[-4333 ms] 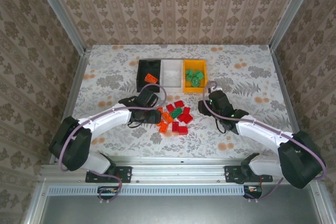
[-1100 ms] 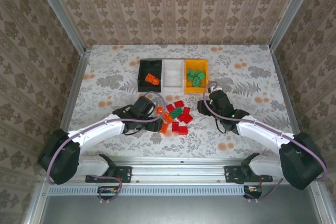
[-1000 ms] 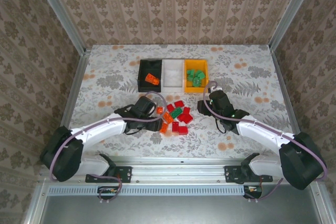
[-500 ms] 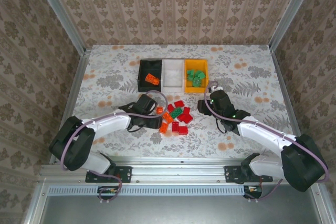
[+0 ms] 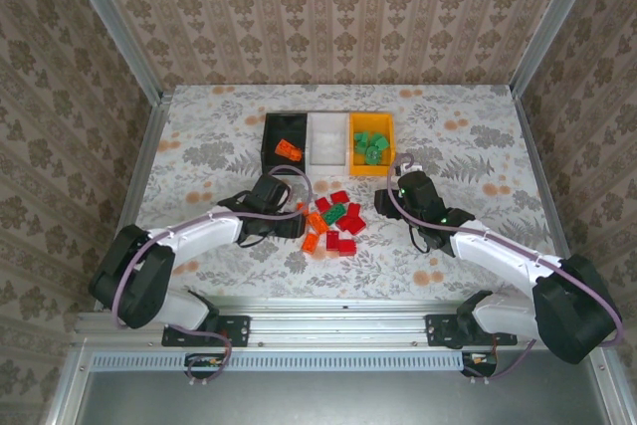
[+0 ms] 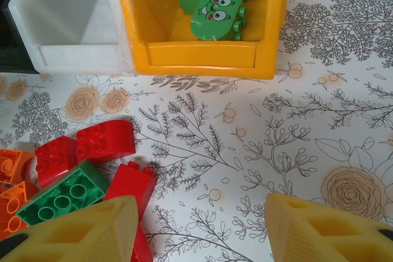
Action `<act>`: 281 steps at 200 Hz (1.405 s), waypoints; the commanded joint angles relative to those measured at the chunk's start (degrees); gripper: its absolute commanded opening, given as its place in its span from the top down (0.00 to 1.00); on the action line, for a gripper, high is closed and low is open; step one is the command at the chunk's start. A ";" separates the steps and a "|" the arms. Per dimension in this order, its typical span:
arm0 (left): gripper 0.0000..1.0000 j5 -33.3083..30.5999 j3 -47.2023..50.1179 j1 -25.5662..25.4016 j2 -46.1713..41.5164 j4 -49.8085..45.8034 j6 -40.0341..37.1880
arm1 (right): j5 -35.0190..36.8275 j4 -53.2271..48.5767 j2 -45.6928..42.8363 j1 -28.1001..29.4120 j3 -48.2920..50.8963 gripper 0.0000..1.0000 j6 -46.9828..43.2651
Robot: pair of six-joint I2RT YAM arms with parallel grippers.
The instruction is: Sort the legos into containers by color
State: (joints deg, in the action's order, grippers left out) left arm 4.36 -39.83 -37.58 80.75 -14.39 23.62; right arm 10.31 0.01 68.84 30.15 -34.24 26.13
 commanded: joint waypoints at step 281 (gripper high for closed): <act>0.68 -7.04 -22.86 2.43 3.34 -11.75 -7.05 | -0.73 0.98 3.22 0.52 -0.27 0.42 0.41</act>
State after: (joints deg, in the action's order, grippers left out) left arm 2.92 -52.27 -37.43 84.53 -20.29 18.28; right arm 10.24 0.08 70.65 30.26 -34.24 26.13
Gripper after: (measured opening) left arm 0.338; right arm 0.579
